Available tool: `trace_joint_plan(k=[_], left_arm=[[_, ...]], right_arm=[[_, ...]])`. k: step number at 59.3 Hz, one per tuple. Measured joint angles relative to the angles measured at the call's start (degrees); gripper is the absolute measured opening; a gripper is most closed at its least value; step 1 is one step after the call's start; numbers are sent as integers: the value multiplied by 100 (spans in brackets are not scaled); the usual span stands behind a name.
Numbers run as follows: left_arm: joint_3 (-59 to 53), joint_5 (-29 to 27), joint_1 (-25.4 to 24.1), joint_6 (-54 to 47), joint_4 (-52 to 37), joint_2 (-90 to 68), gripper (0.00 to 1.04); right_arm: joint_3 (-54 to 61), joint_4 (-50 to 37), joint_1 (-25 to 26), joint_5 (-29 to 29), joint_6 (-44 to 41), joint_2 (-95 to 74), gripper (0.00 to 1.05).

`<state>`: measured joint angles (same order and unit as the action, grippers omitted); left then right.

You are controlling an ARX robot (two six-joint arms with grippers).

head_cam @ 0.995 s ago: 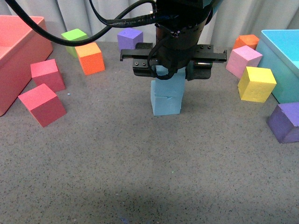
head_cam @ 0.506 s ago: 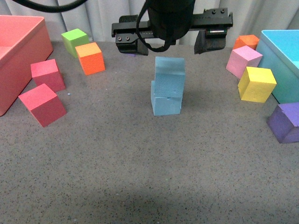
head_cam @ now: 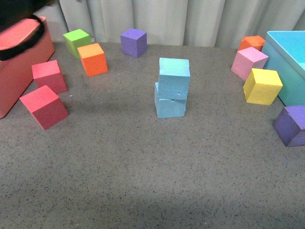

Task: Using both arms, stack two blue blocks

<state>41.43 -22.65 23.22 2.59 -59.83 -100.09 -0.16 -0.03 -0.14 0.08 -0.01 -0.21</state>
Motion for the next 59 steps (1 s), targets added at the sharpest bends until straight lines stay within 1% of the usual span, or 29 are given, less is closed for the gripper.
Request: trace_joint_plan(k=[4, 10, 11, 17, 29, 35, 47, 53, 55, 57, 59], left_arm=[[-636, 181, -238, -90, -238, 498, 28], [-1532, 511, -570, -144, -323, 1040, 6], [-1705, 592, -634, -140, -323, 1161, 4], [-2293, 863, -852, -175, -684, 1460, 4], [-3003, 1226, -1259, -208, -479, 2334, 4], [-3327, 1405, -1460, -210, -201, 2940, 4], [-3665, 1659, -1681, -212, 354, 3818, 4], [-3834, 1757, -1816, -212, 809, 4441, 4], [-3869, 1878, -1904, -212, 922, 4588, 4], [-3908, 2157, -2085, -216, 1082, 4784, 4], [-3934, 2197, -2177, -216, 1198, 4929, 4]], right_arm=[[0, 0, 0, -9, 0, 0, 95], [0, 0, 0, -17, 2, 0, 95], [0, 0, 0, -15, 0, 0, 95], [0, 0, 0, -9, 0, 0, 95], [0, 0, 0, -13, 0, 0, 95], [0, 0, 0, -15, 0, 0, 95], [0, 0, 0, -13, 0, 0, 95], [0, 0, 0, -15, 2, 0, 95], [0, 0, 0, -15, 0, 0, 95], [0, 0, 0, -15, 0, 0, 95], [0, 0, 0, -15, 0, 0, 95]])
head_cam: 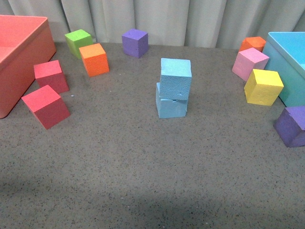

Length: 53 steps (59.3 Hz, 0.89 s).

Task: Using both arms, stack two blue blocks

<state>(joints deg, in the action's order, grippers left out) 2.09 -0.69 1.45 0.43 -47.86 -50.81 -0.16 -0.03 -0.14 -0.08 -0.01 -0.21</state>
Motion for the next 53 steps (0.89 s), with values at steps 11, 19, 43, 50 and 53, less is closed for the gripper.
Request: trace_joint_plan(k=[11, 19, 43, 50, 53], left_arm=[[-92, 61, -125, 2, 769, 911, 4], [-96, 55, -129, 2, 1217, 1434, 4], [-98, 57, -129, 2, 2557, 2861, 4], [-101, 57, -129, 0, 2850, 3165, 4], [-101, 57, -129, 2, 2964, 3279, 4]], right_arm=[[0, 0, 0, 2, 0, 0, 95], [0, 0, 0, 0, 0, 0, 95], [0, 0, 0, 2, 0, 0, 95], [0, 0, 0, 2, 0, 0, 95], [0, 0, 0, 2, 0, 0, 95]])
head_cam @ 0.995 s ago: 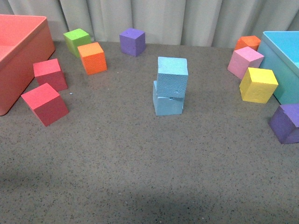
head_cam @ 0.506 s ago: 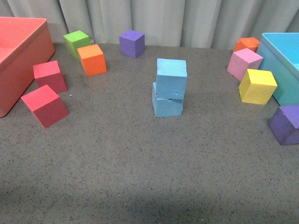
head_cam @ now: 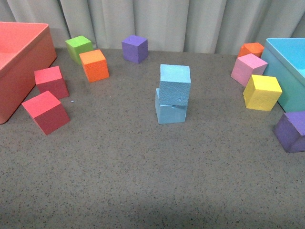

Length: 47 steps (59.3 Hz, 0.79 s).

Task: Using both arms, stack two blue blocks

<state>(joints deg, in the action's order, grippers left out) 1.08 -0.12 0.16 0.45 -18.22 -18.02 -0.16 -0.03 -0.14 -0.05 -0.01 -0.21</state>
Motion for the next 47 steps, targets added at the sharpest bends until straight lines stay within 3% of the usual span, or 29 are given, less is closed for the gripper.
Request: trace_joint_plan(k=[27, 34, 44, 47], left_arm=[[0, 0, 0, 0, 789, 789, 4], [2, 7, -2, -2, 1746, 1593, 4], [2, 9, -2, -2, 1808, 1770, 4], [2, 7, 0, 0, 1810, 1773, 14]], right_arm=[[0, 0, 0, 0, 0, 0, 95], [0, 0, 0, 2, 0, 0, 95], [0, 0, 0, -2, 0, 0, 95], [0, 0, 0, 0, 2, 0, 95]])
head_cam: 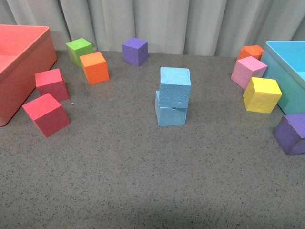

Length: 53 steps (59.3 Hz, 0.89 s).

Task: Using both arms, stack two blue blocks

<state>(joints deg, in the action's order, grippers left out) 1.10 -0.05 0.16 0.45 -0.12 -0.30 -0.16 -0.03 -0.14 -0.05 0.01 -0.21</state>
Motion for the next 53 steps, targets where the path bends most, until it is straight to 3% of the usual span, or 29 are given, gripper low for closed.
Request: trace_joint_plan(k=[29, 53], left_arm=[[0, 0, 0, -2, 0, 4, 99], [0, 2, 0, -15, 0, 4, 98]], right_arm=[[0, 0, 0, 0, -2, 0, 95], [0, 0, 0, 0, -2, 0, 95]])
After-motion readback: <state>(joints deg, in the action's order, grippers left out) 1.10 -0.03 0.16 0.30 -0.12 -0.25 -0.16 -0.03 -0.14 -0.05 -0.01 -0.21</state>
